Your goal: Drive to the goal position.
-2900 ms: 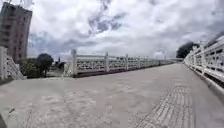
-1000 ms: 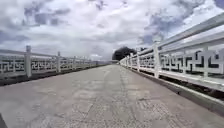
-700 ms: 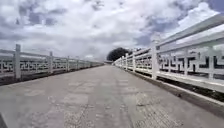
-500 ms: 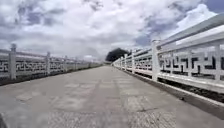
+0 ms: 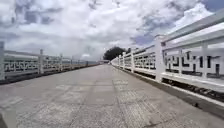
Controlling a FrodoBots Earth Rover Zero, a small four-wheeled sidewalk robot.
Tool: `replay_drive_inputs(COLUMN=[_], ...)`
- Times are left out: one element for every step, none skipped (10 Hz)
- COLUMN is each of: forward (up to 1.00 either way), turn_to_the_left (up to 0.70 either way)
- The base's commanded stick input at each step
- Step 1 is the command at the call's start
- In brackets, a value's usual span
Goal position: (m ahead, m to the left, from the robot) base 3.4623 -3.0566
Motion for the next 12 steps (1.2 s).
replay_drive_inputs(forward=[0.7, 0.7, 0.7, 0.7, 0.7, 0.7, 0.7, 0.7, 0.7, 0.7, 0.7, 0.7], turn_to_the_left=[0.14, 0.14, 0.14, 0.14, 0.14, 0.14, 0.14, 0.14, 0.14, 0.14, 0.14, 0.14])
